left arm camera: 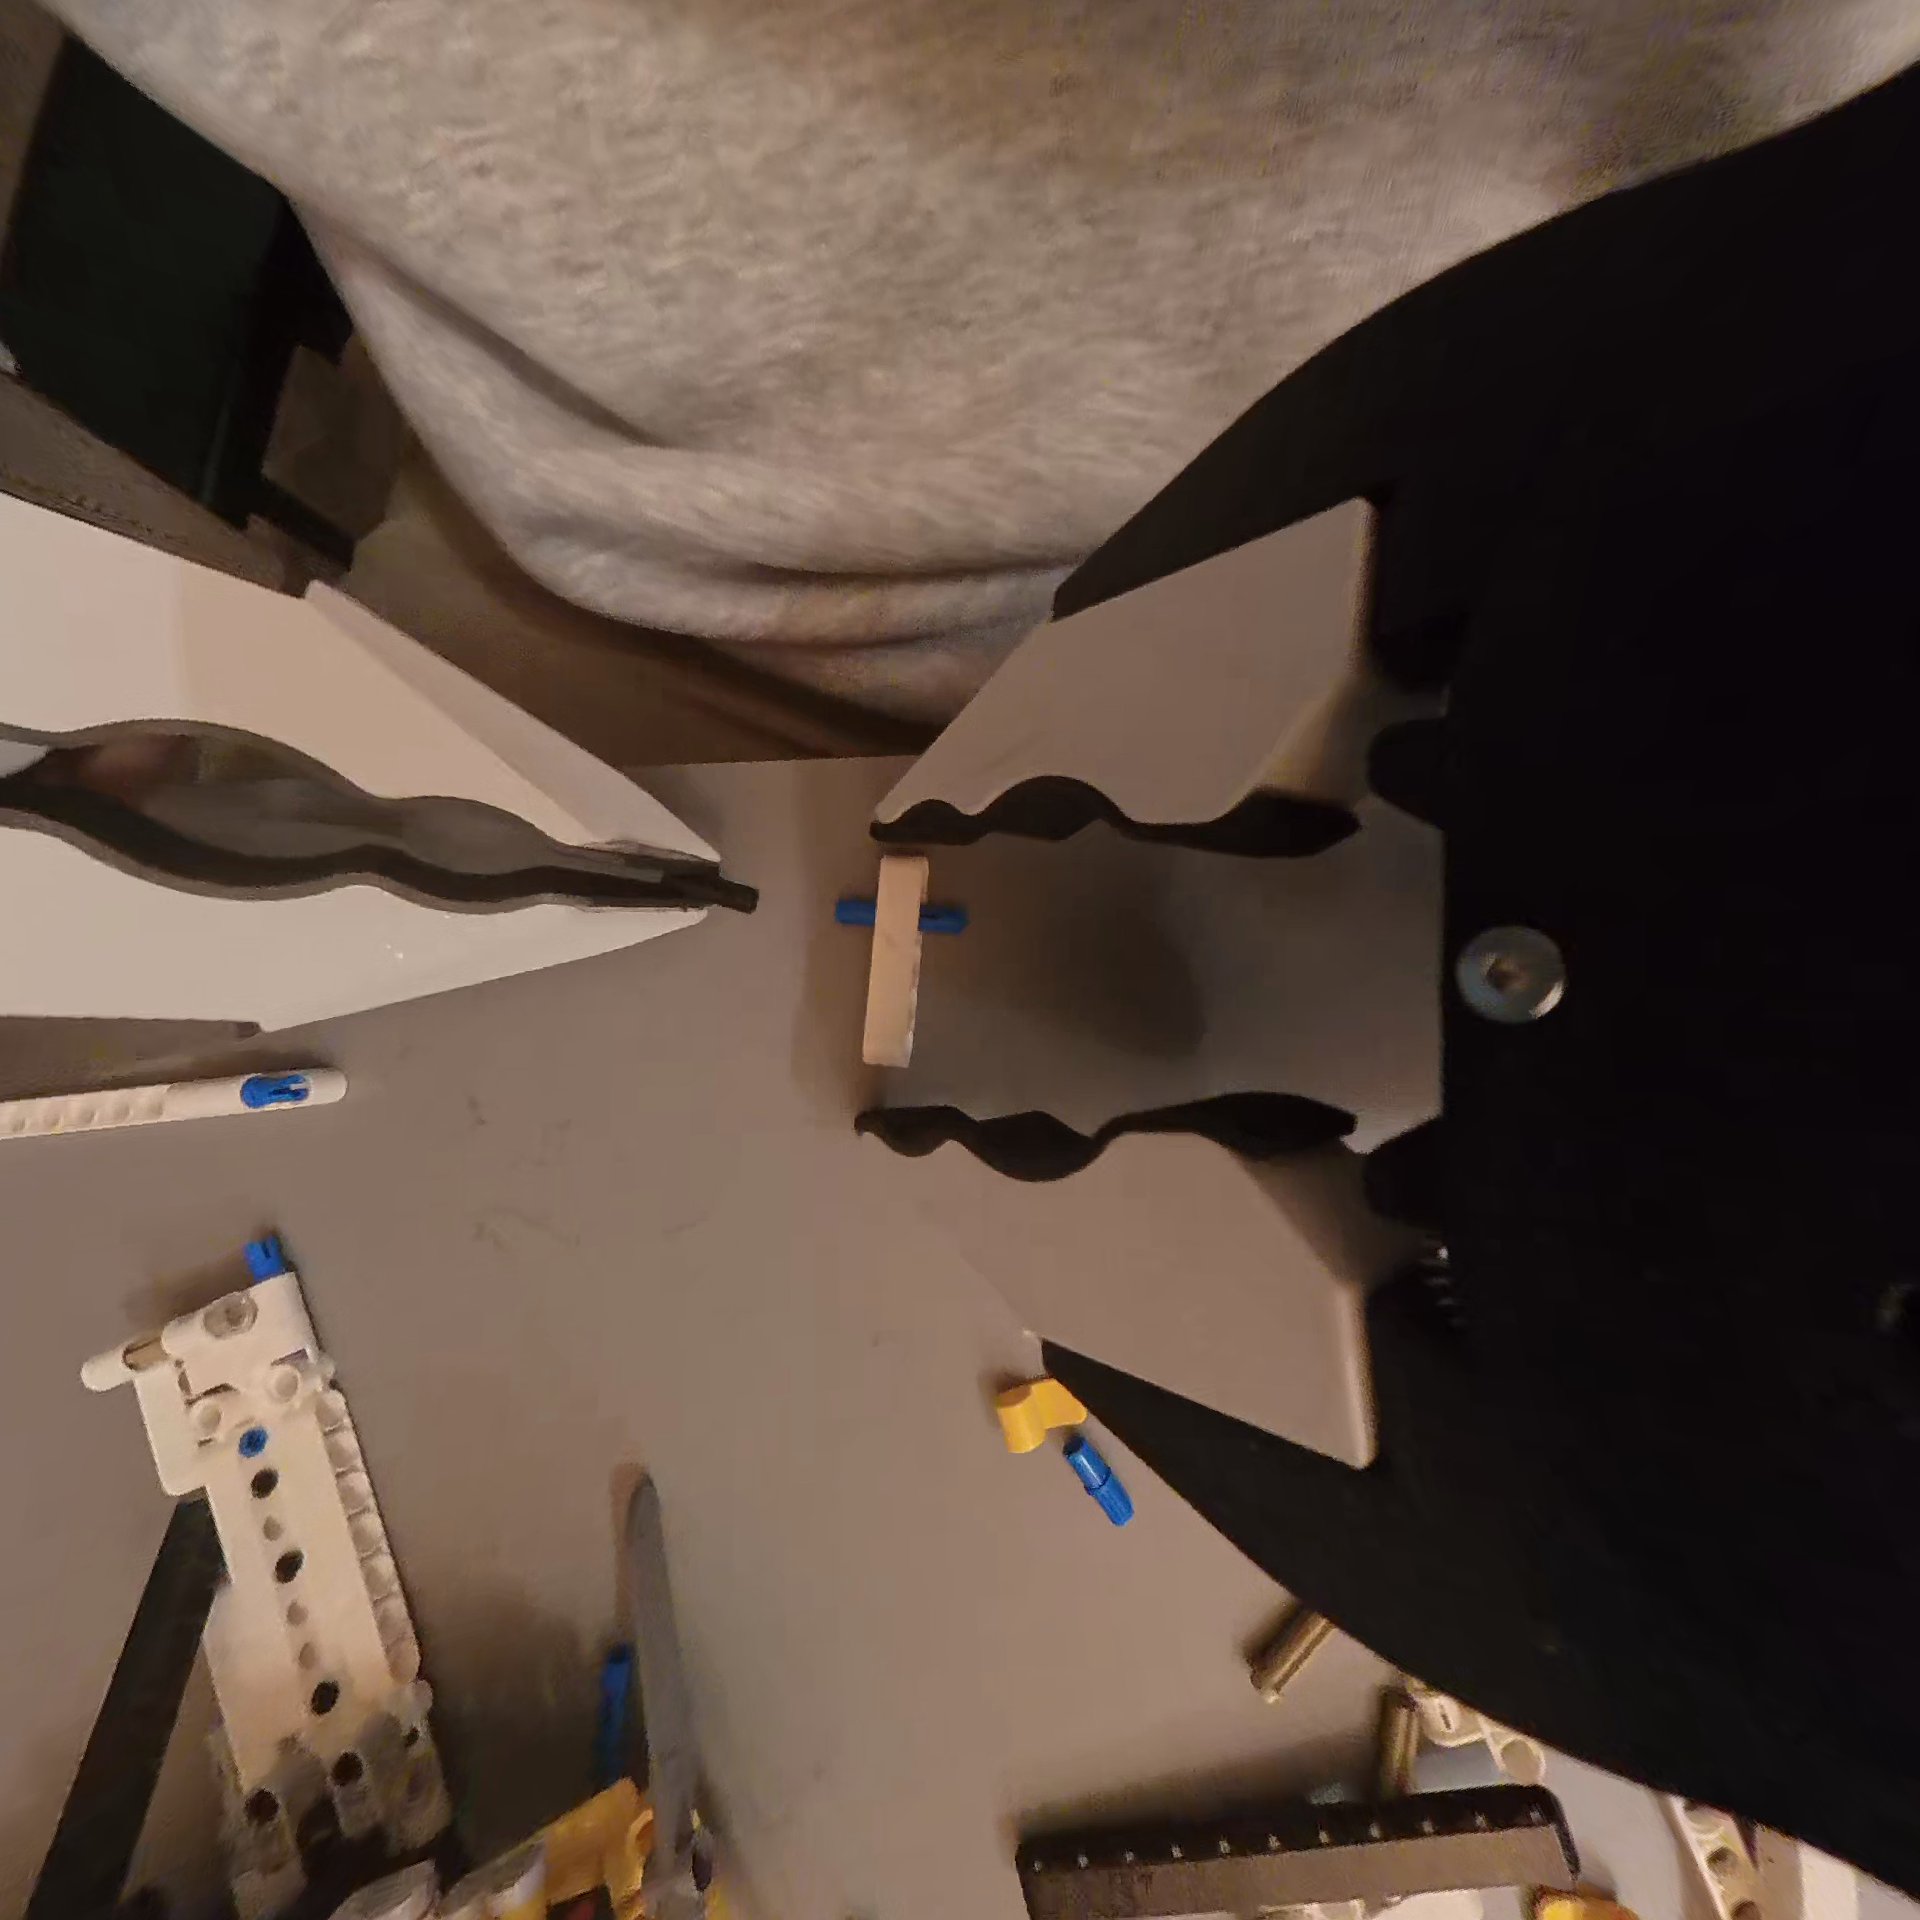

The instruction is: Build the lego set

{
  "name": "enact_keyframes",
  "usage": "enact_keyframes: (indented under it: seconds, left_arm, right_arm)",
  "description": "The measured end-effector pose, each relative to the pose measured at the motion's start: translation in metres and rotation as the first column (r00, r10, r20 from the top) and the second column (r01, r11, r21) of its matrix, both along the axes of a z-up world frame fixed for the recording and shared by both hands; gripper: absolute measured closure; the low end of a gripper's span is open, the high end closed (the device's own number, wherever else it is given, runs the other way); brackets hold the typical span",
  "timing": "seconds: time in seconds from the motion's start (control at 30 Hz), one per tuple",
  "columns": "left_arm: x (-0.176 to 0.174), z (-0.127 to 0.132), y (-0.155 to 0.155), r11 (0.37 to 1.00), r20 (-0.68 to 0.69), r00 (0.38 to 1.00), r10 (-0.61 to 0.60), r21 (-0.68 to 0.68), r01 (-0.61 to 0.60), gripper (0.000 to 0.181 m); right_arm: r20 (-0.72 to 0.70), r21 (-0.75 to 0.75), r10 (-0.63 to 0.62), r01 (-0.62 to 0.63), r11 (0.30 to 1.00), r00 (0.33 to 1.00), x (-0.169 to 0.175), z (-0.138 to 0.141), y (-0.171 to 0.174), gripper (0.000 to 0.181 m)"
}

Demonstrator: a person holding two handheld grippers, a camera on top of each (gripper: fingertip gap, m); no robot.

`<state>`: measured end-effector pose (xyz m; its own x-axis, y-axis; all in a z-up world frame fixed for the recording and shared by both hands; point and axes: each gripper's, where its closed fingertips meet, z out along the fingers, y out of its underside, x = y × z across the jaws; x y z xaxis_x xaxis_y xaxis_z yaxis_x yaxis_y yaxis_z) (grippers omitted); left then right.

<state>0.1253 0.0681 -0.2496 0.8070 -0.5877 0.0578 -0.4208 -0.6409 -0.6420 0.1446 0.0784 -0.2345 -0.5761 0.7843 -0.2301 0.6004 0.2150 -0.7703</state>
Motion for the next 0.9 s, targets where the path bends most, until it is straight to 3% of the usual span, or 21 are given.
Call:
enact_keyframes:
  seconds: [0.1,0.27,0.47,0.9]
  left_arm:
    - [0.001,0.000,-0.002,1.000,0.008,1.000,-0.002,0.029,0.002,0.141]
    - [0.007,0.001,-0.009,0.999,0.103,0.995,0.008,0.048,-0.013,0.140]
    - [0.006,0.000,-0.012,0.995,0.013,1.000,0.012,0.102,-0.014,0.139]
    - [0.008,0.000,-0.014,0.995,0.018,1.000,-0.002,0.098,0.001,0.138]
  right_arm:
    - [0.003,0.009,0.020,-0.020,1.000,1.000,-0.002,-0.001,-0.002,0.178]
    - [-0.003,0.057,0.054,-0.054,0.997,0.999,-0.012,-0.004,-0.002,0.178]
    - [0.053,0.036,0.155,-0.157,0.987,0.987,-0.011,-0.010,-0.018,0.179]
    - [0.117,0.029,0.252,-0.257,0.966,0.961,-0.010,-0.010,-0.023,0.179]
